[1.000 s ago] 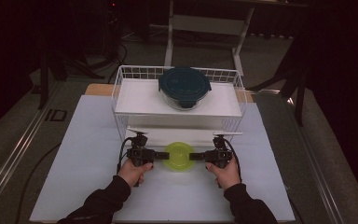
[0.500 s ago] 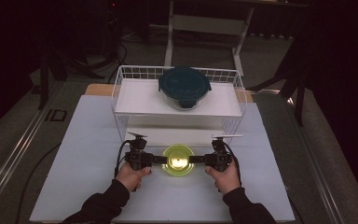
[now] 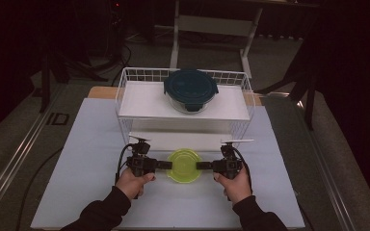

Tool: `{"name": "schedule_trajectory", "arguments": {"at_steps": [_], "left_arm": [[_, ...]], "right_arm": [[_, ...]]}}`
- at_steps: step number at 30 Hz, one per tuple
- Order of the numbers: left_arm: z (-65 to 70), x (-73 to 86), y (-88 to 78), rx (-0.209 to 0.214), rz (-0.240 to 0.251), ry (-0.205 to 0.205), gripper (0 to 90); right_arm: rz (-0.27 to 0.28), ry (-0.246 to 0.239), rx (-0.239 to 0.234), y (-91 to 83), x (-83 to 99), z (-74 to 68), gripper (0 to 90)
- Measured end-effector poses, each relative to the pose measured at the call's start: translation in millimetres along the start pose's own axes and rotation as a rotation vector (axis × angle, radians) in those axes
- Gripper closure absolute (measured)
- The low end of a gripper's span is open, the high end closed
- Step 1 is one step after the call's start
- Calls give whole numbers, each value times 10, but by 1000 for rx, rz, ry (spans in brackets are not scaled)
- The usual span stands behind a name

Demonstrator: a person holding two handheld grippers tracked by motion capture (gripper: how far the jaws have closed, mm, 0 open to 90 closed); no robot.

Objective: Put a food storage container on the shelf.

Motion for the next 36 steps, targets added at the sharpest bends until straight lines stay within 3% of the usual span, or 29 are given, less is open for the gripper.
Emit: {"name": "schedule_trajectory", "arguments": {"at_steps": [7,13,24,26,30,36], "left_arm": [[142,-51,-148,11,13,24,805],[283,-94,-274,24,39,72,802],[537,-201,-482,-10,58,122,806],[631,-272,-582,-18,71,135,807],[681,-362,-685,1,101,142,807],[760,-541,-837,-9,131,163,808]], "right_arm": [[8,-27,-6,-132,32,-164,805],[24,-41,-18,-268,72,-291,805],[58,-77,-16,-458,120,-512,805],[72,-93,-18,-560,109,-647,805],[87,-106,-24,-658,64,-775,805],[110,-127,-23,-762,-37,-959,805]]}}
Point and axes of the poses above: each handheld gripper's, and its own axes: y roughly forward along the jaws, x roughly out of its underside, z roughly to its right, the point moved 3 cm from there along y, roughly forward along the jaws, and after that the axes turned 15 degrees about y, right-handed, at the moved point
